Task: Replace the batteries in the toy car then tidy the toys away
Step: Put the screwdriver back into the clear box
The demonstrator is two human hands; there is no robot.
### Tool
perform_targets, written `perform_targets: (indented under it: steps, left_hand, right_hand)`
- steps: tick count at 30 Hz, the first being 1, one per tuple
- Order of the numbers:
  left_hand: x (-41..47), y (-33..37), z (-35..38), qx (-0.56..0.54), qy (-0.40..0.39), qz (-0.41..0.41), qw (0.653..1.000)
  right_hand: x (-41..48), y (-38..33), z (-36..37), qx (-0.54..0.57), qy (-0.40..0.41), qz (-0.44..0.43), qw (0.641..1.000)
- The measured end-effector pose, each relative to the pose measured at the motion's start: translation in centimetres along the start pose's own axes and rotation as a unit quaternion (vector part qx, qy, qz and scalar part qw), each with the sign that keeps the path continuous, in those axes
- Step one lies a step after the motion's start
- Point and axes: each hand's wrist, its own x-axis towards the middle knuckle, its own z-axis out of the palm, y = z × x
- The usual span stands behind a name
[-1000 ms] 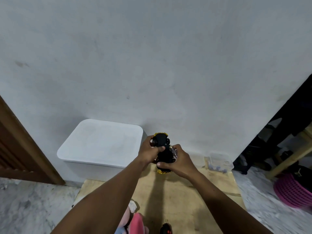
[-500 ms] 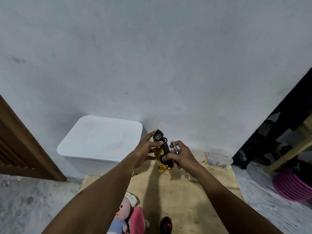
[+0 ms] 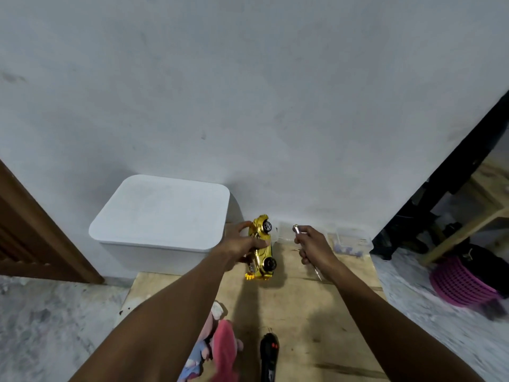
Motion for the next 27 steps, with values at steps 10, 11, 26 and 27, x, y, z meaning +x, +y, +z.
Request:
perform_targets:
  steps: [10,11,26,27]
  left_hand:
    - [2.8,-5.9,3.0,0.321,0.112,-0.039,0.94]
    - [2.9,-6.3,3.1,0.346,0.129,-0.037,0.929]
    - [6.4,-8.9,3.7,0.484,0.14,-0.066,0.861]
    - [6.8,-8.2,3.7,0.503,0.154,-0.047,0.849]
  right_hand:
    - [2.4,2.6,-0.7,-0.202,0.039,-0.091,0.974]
    - [2.9,2.9,-0.6,-0.206,0.03,-0.093,0.974]
    - [11.6,5.1,1.5,-0.256,-0.072,-0.102,0.959]
    - [12.2,5.1,1.8,-0.272,-0.073,-0.109,0.953]
